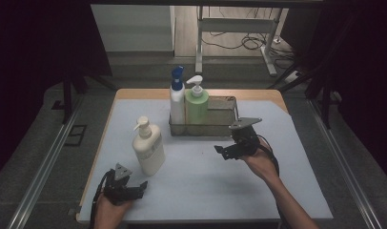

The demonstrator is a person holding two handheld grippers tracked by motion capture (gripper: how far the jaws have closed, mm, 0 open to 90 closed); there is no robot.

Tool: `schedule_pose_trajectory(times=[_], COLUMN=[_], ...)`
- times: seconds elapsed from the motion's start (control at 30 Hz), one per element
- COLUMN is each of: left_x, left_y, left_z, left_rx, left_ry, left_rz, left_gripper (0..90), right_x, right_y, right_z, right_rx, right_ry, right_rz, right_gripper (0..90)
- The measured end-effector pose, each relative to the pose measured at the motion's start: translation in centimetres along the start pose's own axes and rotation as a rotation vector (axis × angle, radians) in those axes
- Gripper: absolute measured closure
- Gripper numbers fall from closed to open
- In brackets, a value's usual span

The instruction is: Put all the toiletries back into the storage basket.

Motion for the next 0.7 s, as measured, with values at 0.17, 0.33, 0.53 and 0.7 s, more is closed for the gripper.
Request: schedule_pose_trajectory(times=[0.17,0.33,0.53,0.7], left_x=[0.0,0.0,0.0,0.0], left_y=[0.0,0.0,0.0,0.0], left_z=[0.0,0.0,0.0,0.0], left_rx=[0.000,0.000,0.000,0.001], left_ry=[0.000,0.000,0.000,0.000], left_rz=[0.000,0.000,0.000,0.000], left_gripper=[12.6,12.6,12.6,12.6], right_x=[-0.2,-0.5,-1.1,-1.5], right_y=[1.1,2.3,3.6,4.6], right_z=[-1.0,-2.0,-3.4,-4.9], right_rx=[0.000,0.004,0.005,0.006], right_ry=[-0.008,-0.012,-0.024,-0.050], right_rz=[-0.011,-0.028,-0.053,-0.073], right_gripper=[3.0,1.9,1.9,1.9])
Point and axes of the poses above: each handheld gripper's, and its own axes: y roughly backward along the jaws, z roughly out of its top, x roughly to its left, the point moved 7 cm from there along -y, roughly forward along the jaws, and after that the axes turned 14 degrees about -x, right-handed, at the moved point
